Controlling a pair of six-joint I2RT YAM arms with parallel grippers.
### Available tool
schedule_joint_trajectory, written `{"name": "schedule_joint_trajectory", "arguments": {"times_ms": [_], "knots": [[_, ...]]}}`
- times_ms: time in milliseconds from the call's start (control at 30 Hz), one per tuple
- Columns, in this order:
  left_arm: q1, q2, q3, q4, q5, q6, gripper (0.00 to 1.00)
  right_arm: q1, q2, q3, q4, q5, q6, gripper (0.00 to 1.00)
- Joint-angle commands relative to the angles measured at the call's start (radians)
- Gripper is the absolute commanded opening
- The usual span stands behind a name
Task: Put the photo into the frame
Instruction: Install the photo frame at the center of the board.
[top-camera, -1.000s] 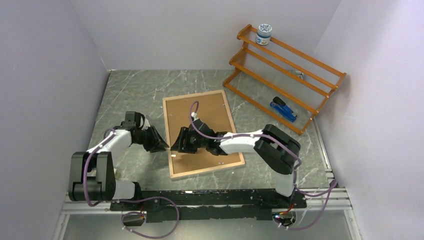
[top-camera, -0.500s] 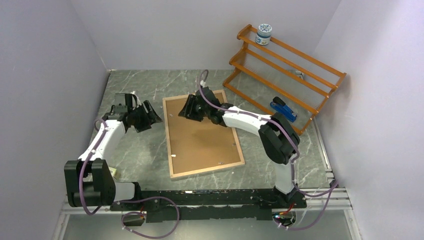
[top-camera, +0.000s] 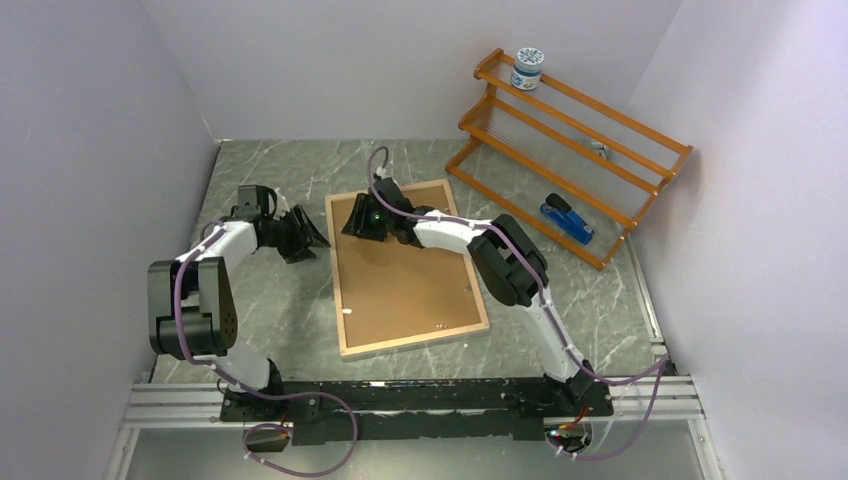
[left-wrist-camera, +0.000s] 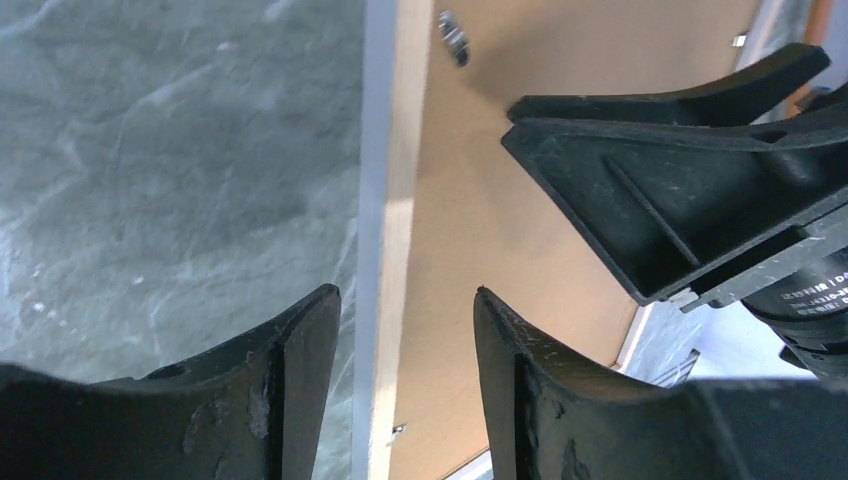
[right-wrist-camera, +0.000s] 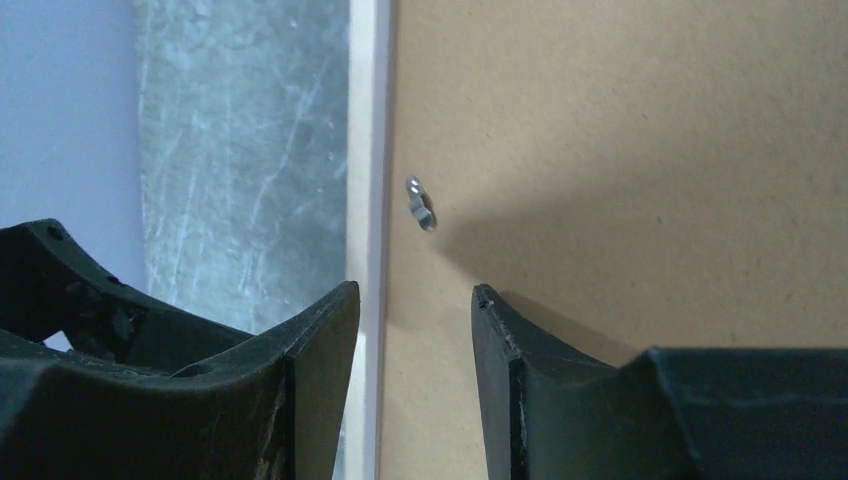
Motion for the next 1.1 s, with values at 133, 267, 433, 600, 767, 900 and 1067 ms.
{"name": "schedule_joint_trajectory", "arguments": {"times_ms": [133, 267, 433, 600, 767, 900, 1067], "knots": [[0.009, 0.091, 0.001, 0.154, 0.131, 0.01, 0.5, -0.014, 0.089, 0.168, 0.07, 0.008, -0.055, 0.49], [0.011, 0.136, -0.004, 0.163, 0.147, 0.019, 0.42, -0.024, 0.139, 0.216, 0.047, -0.043, -0.07, 0.48], [0.012, 0.167, -0.01, 0.166, 0.149, 0.036, 0.35, -0.03, 0.142, 0.188, 0.036, -0.096, -0.091, 0.46], [0.012, 0.177, -0.015, 0.165, 0.143, 0.042, 0.31, -0.033, 0.151, 0.176, 0.056, -0.164, -0.107, 0.41], [0.011, 0.193, 0.001, 0.128, 0.128, 0.067, 0.28, -0.037, 0.182, 0.196, 0.062, -0.247, -0.12, 0.36], [0.011, 0.2, 0.011, 0.1, 0.104, 0.083, 0.26, -0.037, 0.201, 0.21, 0.067, -0.267, -0.119, 0.35], [0.01, 0.216, 0.016, 0.075, 0.089, 0.089, 0.24, -0.037, 0.218, 0.202, 0.083, -0.272, -0.134, 0.34]]}}
